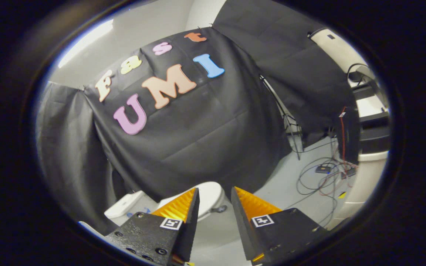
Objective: Open the toilet lid.
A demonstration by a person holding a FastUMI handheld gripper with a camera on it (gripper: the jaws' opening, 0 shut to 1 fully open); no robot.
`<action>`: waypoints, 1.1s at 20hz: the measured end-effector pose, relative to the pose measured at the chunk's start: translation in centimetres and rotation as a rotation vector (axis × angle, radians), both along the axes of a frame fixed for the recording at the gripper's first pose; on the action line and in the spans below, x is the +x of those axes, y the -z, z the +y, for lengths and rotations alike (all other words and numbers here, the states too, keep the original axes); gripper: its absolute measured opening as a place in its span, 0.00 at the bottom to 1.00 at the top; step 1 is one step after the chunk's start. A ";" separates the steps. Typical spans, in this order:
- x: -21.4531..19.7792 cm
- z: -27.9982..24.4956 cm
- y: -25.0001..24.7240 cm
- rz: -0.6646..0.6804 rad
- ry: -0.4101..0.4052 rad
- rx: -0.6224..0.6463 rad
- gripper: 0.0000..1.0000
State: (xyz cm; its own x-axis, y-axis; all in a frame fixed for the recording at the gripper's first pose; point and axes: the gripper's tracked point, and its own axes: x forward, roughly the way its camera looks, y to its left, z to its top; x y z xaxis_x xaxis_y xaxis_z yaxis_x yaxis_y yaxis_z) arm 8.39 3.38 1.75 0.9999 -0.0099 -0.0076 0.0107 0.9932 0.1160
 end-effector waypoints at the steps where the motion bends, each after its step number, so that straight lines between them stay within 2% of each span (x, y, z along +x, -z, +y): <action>1: 1.6 0.3 0.0 -0.003 -0.017 0.043 0.54; 6: 8.7 0.1 5.0 0.079 0.000 0.306 0.54; 12: 14.4 0.2 12.5 0.148 0.031 0.557 0.54; 18: 17.1 0.2 18.0 0.192 0.047 0.719 0.54; 22: 17.7 -0.7 19.2 0.147 0.065 0.831 0.54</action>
State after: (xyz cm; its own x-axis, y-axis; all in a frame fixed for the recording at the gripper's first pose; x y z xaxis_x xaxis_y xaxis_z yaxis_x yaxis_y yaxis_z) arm 26.05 2.71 -17.50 0.9858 -0.0007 -0.1678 0.1368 0.5829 0.8010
